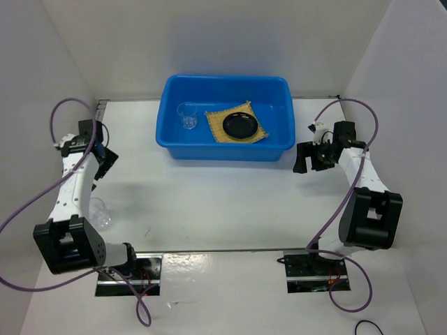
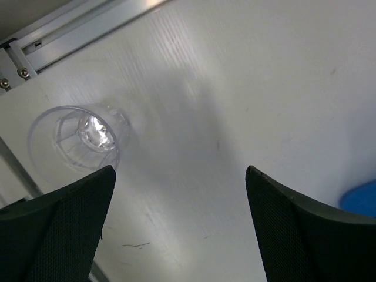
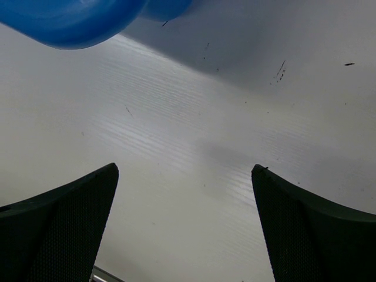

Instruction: Place the mixed dishes into the plastic bin

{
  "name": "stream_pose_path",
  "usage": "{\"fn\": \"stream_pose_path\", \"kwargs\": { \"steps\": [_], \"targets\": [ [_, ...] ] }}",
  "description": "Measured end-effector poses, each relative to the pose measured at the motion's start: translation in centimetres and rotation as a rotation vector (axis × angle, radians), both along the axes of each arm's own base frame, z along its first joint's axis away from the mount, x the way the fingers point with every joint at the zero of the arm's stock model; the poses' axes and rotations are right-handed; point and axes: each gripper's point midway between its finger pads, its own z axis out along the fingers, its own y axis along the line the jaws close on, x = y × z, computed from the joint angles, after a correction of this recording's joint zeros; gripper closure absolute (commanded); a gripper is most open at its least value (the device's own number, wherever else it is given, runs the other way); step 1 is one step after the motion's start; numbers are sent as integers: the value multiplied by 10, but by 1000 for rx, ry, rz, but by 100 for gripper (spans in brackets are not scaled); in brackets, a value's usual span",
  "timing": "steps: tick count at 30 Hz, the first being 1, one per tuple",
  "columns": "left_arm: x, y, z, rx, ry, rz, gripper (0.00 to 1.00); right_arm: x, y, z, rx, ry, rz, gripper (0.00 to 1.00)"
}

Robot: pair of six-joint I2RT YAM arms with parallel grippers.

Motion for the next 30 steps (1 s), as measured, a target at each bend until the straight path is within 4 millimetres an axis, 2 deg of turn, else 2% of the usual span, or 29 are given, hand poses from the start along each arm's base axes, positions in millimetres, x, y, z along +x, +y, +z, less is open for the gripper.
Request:
{"fn": "stream_pose_path", "kwargs": {
  "steps": [4, 7, 9, 11, 14, 16, 19, 24, 25, 28, 29, 30],
  "targets": [
    [-11, 32, 25, 18, -132, 172, 1, 0, 2, -4, 14, 17, 6, 2],
    [-20, 57, 26, 25, -154, 268, 1, -1, 3, -7, 18, 27, 7, 2],
    [-26, 71, 11, 1, -141, 316, 1, -1, 3, -8, 21, 31, 8, 2],
    [-35, 76, -17, -46, -90, 347, 1, 0, 3, -10, 21, 37, 11, 2],
    [-48, 70, -61, -135, 14, 351, 1, 0, 3, -16, 23, 53, 14, 2],
    [-52, 63, -81, -183, 65, 334, 1, 0, 3, -18, 24, 60, 16, 2],
    [-51, 56, -94, -227, 88, 313, 1, -1, 3, -19, 24, 62, 17, 2],
    [-41, 57, -95, -237, 58, 284, 1, -1, 2, -19, 23, 61, 17, 2],
    [-40, 57, -95, -239, 52, 280, 11, -1, 2, -19, 23, 61, 17, 2],
    [-35, 55, -96, -251, 32, 271, 53, -1, 2, -19, 22, 61, 19, 2],
    [-35, 54, -97, -255, 31, 260, 87, -1, 2, -19, 22, 61, 20, 2],
    [-34, 53, -98, -261, 29, 252, 100, -1, 2, -19, 22, 62, 19, 2]
  ]
}}
